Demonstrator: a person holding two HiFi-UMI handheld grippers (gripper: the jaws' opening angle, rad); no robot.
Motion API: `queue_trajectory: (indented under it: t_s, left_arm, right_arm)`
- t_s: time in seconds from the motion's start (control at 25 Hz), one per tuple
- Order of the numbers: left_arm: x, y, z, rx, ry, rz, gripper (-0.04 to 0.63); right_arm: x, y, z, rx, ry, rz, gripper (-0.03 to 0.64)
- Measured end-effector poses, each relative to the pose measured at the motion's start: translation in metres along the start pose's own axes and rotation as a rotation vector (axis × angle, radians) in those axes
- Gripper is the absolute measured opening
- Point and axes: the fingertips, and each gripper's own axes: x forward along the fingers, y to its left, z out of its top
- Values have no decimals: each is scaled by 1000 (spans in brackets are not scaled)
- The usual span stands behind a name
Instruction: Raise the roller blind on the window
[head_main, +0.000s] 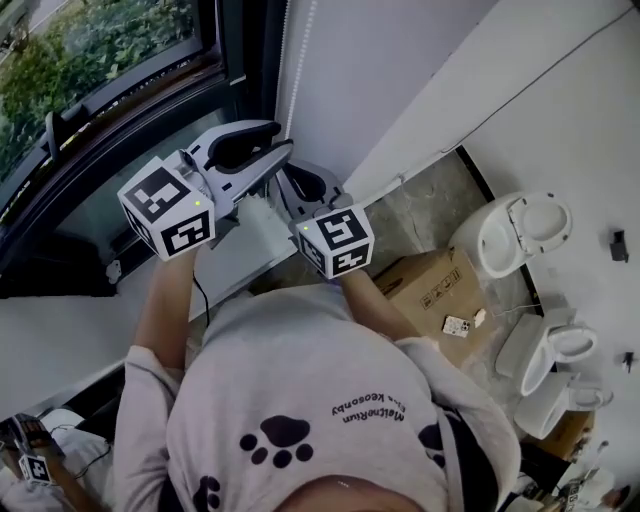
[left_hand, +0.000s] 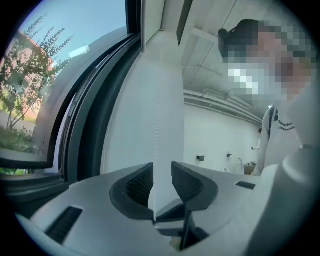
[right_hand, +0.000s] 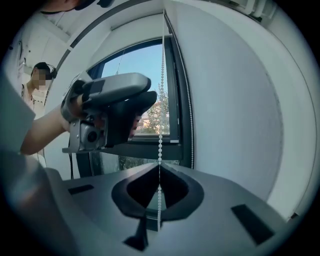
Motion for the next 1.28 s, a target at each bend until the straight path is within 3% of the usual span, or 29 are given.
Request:
queue_trajectory:
  t_s: [0.32,0.48,0.64,0.88,1.28]
  left_arm:
    - [17,10,55,33,-35,-20,79]
    - [23,6,66,92,3,-42,21]
    - [24,3,65,121,42,-43,14]
    - [19,7,58,70,31,-48,12]
    - [13,19,-5,-62,17,-31,12]
  right_arm:
    - [-1,8,0,-15,6,6,9]
    - [0,8,0,-17,7,3,9]
    - [-1,4,-1,-17,8,-7,9]
    - [3,6,-8,-39,31,-14,9]
    - [12,8,-71,-31,127,10,9]
